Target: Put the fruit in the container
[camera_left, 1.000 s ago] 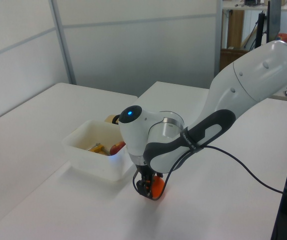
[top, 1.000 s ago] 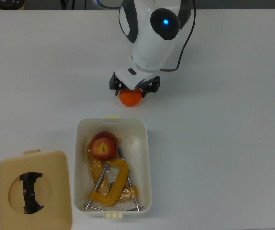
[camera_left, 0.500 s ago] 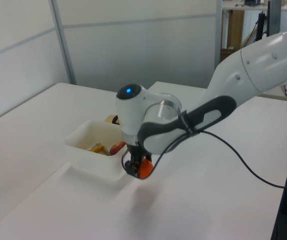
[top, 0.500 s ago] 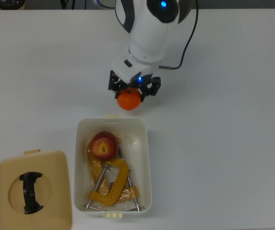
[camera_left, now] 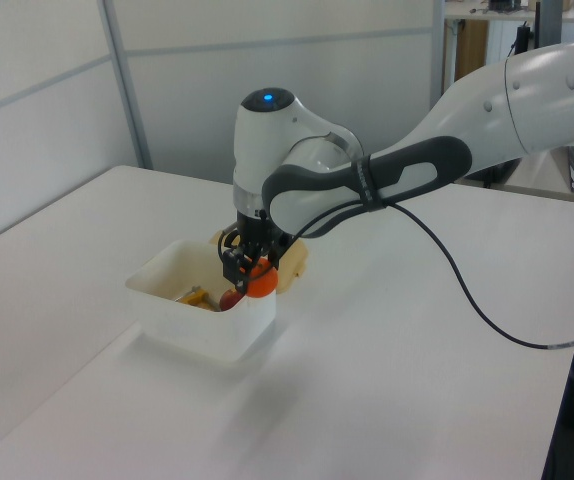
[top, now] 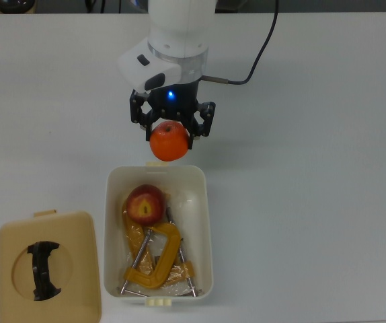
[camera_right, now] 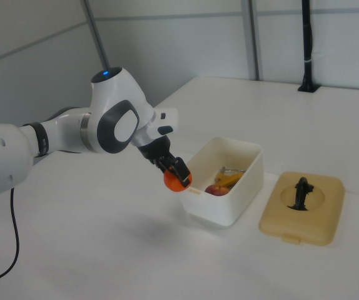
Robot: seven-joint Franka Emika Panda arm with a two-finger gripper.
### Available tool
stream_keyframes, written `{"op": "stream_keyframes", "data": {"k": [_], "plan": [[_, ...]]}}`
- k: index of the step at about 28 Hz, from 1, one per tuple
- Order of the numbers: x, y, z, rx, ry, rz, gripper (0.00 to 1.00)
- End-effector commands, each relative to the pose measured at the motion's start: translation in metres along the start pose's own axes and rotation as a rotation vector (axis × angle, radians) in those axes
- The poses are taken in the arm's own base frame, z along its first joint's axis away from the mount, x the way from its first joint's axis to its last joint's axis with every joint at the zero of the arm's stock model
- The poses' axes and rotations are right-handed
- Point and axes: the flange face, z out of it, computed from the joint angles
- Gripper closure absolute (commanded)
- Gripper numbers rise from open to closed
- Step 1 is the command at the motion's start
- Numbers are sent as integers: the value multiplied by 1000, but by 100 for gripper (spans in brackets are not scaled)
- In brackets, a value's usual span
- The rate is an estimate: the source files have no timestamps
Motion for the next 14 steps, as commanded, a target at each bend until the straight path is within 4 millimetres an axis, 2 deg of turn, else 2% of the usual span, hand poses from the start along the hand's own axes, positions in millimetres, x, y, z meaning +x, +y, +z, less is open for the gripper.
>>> {"op": "stream_keyframes", "data": {"k": [1, 4, 8, 13, 14], "plan": [[13, 2, 1, 24, 25, 70, 100], [24, -2, 9, 42, 77, 128, 100], [30, -7, 24, 48, 112, 182, 100], [38, -9, 30, 44, 161, 237, 100], [40, -9, 31, 34, 172, 246, 93]]}}
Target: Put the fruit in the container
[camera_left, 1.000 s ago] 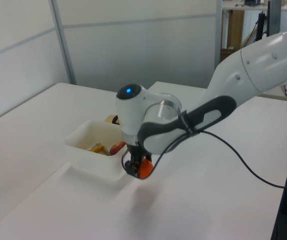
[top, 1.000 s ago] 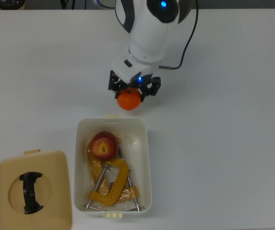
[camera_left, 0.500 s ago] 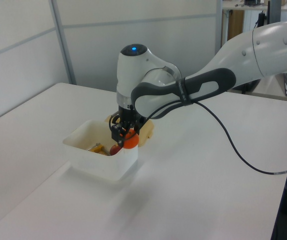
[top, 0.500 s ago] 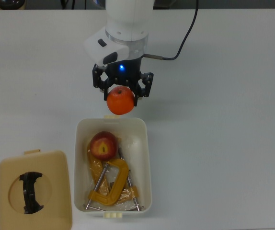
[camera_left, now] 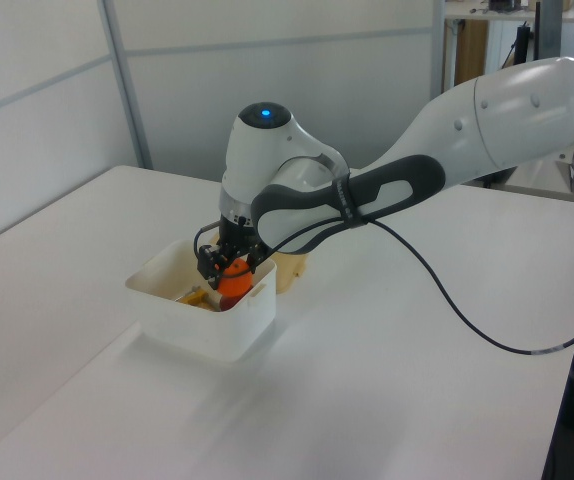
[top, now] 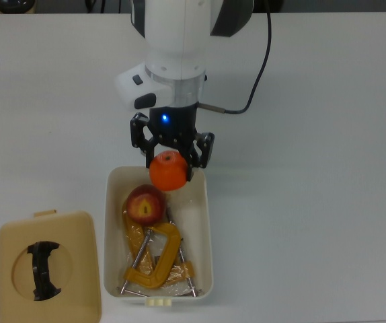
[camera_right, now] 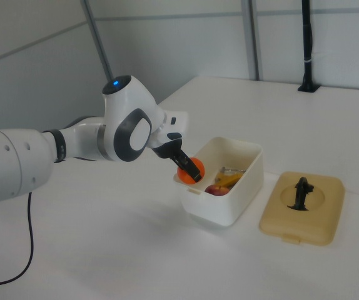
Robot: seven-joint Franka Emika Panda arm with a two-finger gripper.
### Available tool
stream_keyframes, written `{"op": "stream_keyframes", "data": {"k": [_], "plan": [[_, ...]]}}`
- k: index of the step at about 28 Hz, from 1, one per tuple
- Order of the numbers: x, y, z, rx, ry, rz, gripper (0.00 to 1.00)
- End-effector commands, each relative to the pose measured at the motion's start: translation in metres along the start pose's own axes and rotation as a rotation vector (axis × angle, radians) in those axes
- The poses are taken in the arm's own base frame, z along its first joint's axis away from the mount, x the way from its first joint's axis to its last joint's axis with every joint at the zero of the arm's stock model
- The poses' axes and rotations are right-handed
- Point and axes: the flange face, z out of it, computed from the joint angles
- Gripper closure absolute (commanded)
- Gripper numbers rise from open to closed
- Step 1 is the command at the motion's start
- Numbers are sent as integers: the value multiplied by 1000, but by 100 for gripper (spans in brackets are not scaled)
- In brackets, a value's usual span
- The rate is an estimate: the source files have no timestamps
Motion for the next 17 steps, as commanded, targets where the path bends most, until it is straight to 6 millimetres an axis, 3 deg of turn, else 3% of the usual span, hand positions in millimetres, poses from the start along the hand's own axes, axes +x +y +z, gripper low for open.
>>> {"op": "stream_keyframes", "data": {"k": [1, 2, 4, 5, 17], "plan": [[13, -6, 0, -19, 59, 47, 82], [13, -6, 2, -26, 61, 46, 63], [13, -6, 2, -31, 65, 52, 11], [13, -5, 2, -34, 67, 59, 0], [13, -4, -6, -39, 58, 40, 0]]}}
